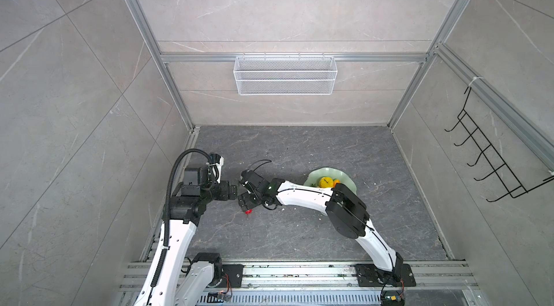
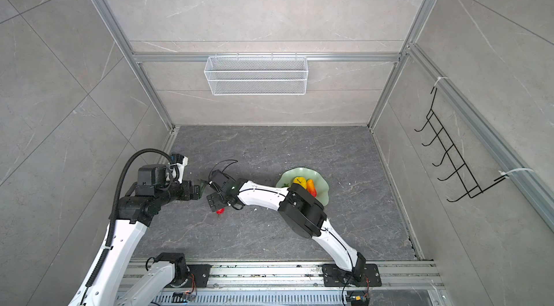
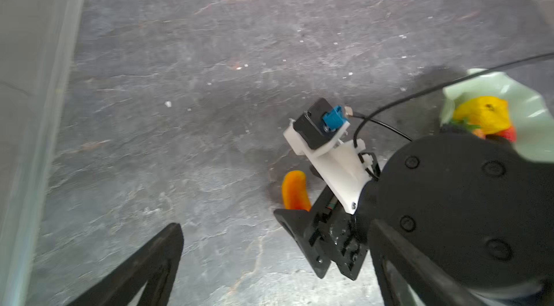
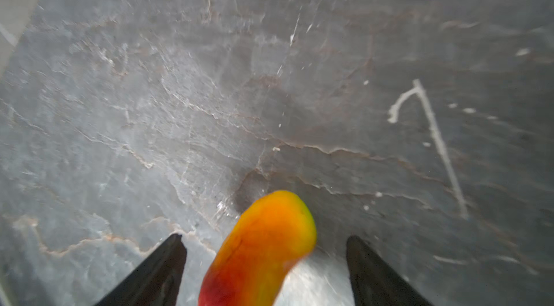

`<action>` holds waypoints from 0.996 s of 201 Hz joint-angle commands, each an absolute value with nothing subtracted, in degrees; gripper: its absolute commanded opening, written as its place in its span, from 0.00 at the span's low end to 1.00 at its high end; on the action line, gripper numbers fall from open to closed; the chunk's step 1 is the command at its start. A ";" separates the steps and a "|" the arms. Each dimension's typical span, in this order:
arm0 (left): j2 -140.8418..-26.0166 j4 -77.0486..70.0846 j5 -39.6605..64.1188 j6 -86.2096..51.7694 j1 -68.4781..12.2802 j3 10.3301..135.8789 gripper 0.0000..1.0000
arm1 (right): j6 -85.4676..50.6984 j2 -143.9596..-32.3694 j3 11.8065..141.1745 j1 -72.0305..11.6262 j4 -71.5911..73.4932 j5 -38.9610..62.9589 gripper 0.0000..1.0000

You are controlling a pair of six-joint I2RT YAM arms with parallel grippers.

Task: Arrange fruit in a fruit bowl
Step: Pick up the fruit from the middle-left of the table.

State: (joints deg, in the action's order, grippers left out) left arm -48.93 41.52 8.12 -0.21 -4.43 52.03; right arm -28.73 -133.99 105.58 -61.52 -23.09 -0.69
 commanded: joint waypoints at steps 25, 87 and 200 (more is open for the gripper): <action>-47.73 40.34 8.26 1.05 -4.51 51.90 1.00 | -29.46 -134.98 107.39 -62.07 -26.21 -2.84 0.57; -47.32 40.43 8.09 1.07 -4.50 51.94 1.00 | -25.28 -125.29 98.54 -61.71 -25.44 -7.32 0.25; -46.99 40.22 9.82 0.98 -4.51 52.11 1.00 | -24.43 -81.95 65.43 -42.83 -32.90 -17.03 0.13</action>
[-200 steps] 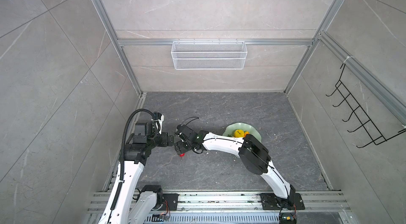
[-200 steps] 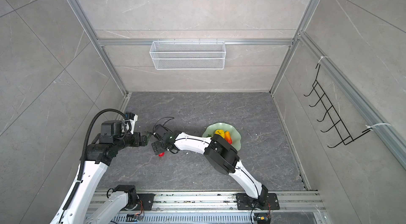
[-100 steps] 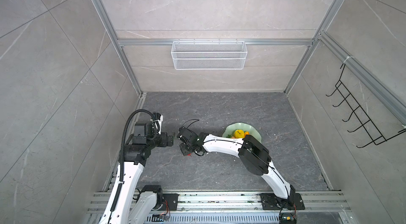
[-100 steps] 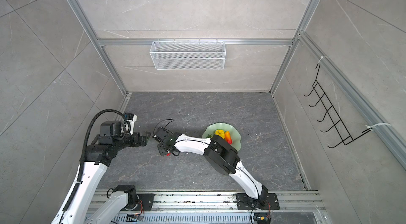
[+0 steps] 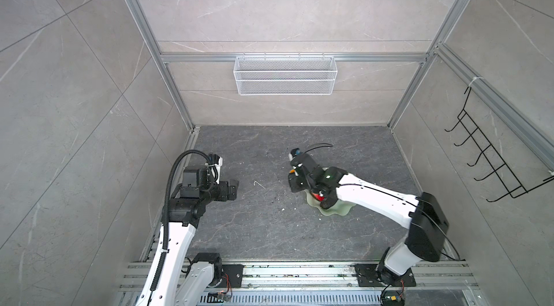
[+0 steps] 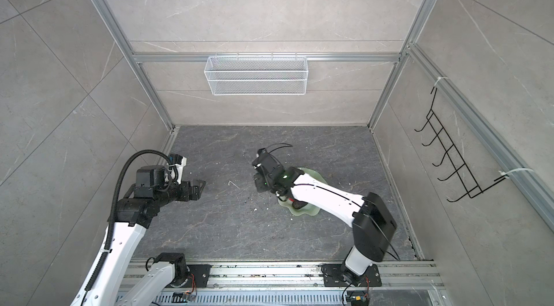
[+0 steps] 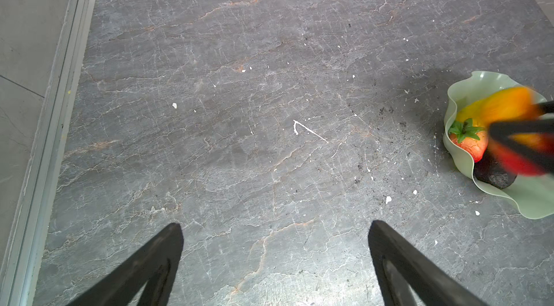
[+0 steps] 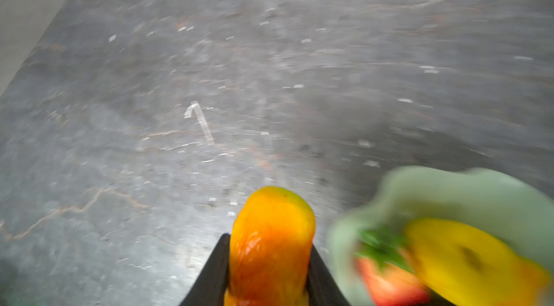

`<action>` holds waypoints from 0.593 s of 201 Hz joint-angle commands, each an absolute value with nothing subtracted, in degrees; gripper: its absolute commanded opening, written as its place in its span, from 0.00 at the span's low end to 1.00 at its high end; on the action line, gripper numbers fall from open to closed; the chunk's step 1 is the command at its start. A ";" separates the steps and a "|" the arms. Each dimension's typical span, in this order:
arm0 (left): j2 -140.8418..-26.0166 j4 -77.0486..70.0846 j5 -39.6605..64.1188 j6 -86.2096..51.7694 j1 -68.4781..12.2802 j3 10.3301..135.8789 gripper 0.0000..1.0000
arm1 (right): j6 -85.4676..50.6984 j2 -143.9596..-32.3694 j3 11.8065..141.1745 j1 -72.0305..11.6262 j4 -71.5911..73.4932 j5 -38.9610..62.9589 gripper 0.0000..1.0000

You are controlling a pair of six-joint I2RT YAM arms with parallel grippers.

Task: Arrange fruit in a fruit bowl
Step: Pick up the fruit from the middle-left of the table, then place the fruit in the fruit bowl.

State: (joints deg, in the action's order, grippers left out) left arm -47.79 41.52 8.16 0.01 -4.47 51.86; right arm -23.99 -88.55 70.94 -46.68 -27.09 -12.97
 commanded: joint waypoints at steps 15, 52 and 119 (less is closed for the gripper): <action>-46.92 40.25 10.15 0.97 -4.48 52.11 1.00 | -24.69 -78.51 62.67 -39.65 -35.03 -17.75 0.12; -46.25 40.29 10.28 1.18 -4.48 51.85 1.00 | -26.08 -75.25 56.61 -35.00 -36.38 -18.88 0.12; -46.04 40.43 10.31 0.97 -4.50 51.33 1.00 | -30.11 -77.38 49.54 -30.17 -30.89 -21.47 0.10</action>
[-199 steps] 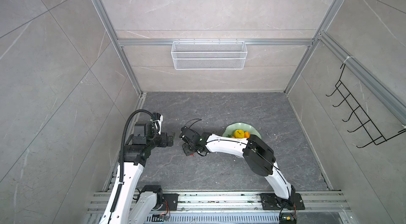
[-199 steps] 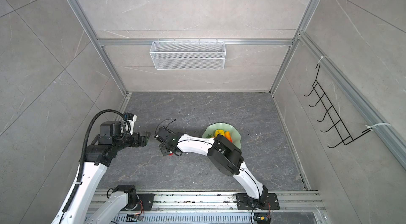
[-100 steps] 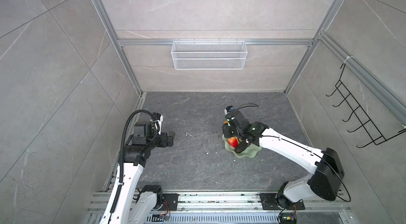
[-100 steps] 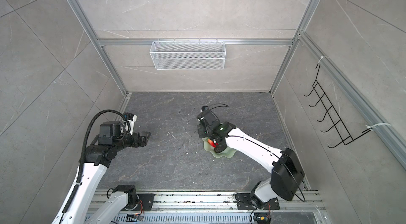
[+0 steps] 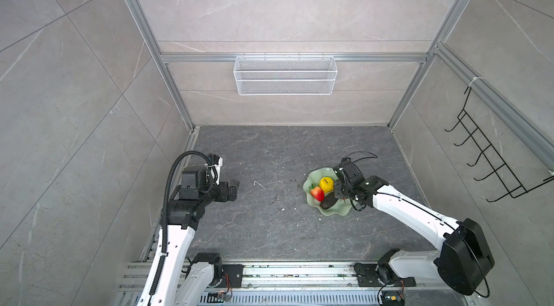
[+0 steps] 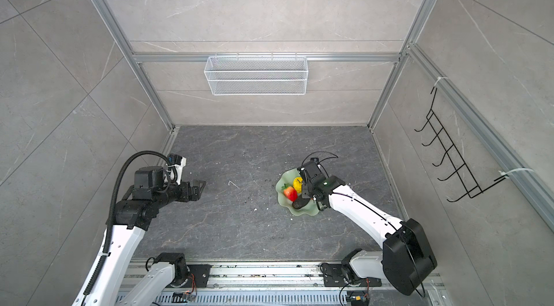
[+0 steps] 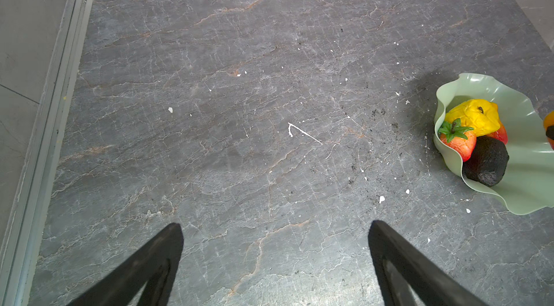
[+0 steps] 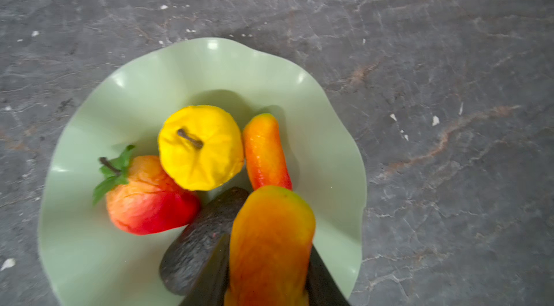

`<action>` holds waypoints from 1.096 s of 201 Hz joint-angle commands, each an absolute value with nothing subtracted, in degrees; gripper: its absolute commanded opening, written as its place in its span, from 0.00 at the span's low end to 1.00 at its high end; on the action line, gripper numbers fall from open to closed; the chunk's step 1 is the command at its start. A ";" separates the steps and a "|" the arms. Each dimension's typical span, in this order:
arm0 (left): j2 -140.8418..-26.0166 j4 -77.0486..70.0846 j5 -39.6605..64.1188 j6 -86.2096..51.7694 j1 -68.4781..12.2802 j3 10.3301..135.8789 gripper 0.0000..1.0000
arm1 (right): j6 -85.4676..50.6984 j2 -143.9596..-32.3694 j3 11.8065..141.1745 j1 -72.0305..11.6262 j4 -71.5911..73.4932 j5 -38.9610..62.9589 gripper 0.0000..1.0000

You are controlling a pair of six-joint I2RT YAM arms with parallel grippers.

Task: Arrange fruit in a fruit bowl
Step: Place the fruit in the fruit bowl.

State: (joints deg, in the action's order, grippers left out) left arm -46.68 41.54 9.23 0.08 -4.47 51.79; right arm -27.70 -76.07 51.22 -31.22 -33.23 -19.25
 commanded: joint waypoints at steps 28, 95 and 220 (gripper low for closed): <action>-46.36 40.51 10.28 1.01 -4.51 51.23 1.00 | -30.11 -79.20 48.87 -29.09 -28.63 -20.12 0.22; -46.96 40.60 9.58 1.15 -4.48 51.57 1.00 | -29.68 -79.27 47.60 -27.62 -26.71 -20.57 0.36; -47.03 36.73 -4.49 -9.47 -4.51 53.85 1.00 | -11.79 -53.31 40.89 -26.69 -8.17 -35.48 1.00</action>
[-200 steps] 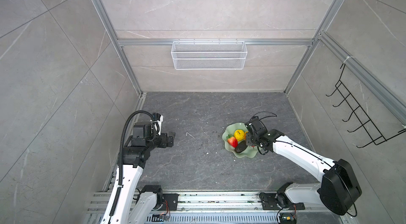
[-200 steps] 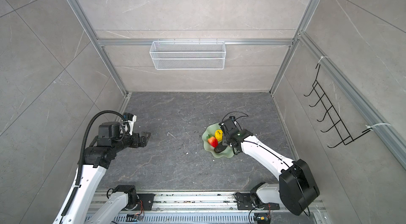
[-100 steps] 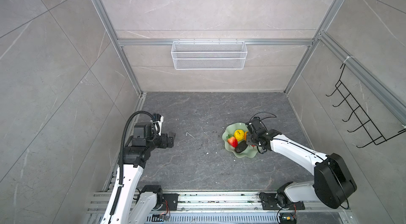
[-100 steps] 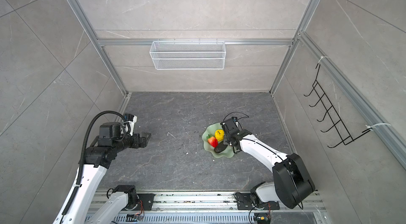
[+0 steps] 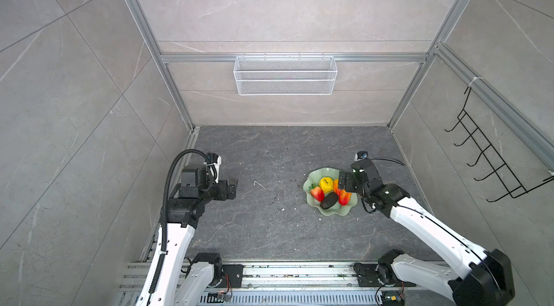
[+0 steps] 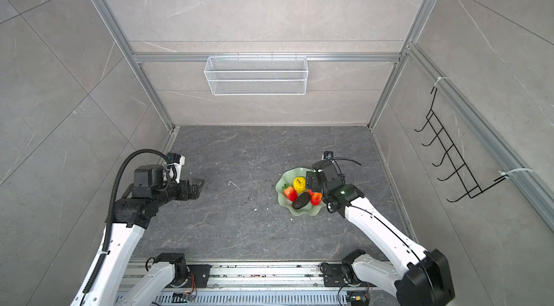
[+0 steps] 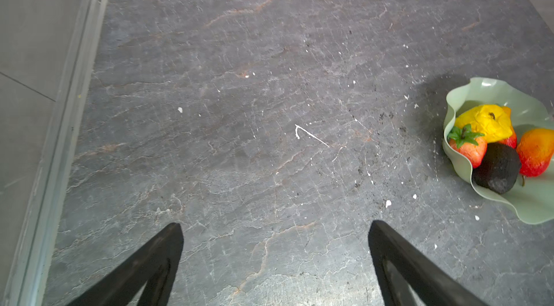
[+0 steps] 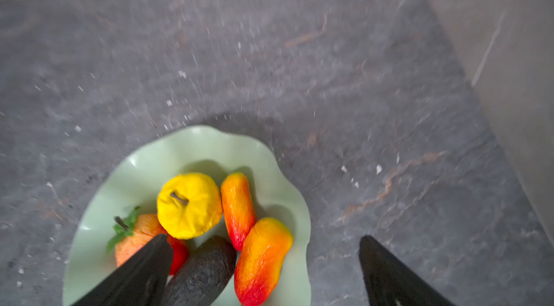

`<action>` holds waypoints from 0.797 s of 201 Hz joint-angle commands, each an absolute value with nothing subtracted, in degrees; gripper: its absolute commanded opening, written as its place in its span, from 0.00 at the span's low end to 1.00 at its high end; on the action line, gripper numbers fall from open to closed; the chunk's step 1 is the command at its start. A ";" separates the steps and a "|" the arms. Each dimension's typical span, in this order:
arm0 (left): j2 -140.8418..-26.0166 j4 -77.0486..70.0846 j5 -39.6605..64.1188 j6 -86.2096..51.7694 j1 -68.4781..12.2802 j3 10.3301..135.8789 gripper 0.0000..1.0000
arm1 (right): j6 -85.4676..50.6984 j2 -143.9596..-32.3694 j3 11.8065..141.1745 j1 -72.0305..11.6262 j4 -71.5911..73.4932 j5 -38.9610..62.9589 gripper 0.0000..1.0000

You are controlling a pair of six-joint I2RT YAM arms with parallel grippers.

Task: Arrange fruit in a fruit bowl
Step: Reset both arms

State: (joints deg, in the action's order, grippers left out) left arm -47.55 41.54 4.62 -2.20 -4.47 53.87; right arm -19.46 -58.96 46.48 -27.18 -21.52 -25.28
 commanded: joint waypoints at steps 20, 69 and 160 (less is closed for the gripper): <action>-46.36 26.84 -11.18 -13.42 -4.49 47.96 1.00 | -8.68 -50.83 32.99 -24.76 6.04 -43.04 1.00; -53.77 -0.21 -19.91 -11.54 -4.48 34.13 1.00 | -6.52 -60.09 21.09 -15.64 29.74 -35.98 1.00; -74.12 -40.83 -17.70 -1.78 -0.76 18.72 1.00 | -5.96 -74.93 19.86 -9.30 39.24 -20.82 1.00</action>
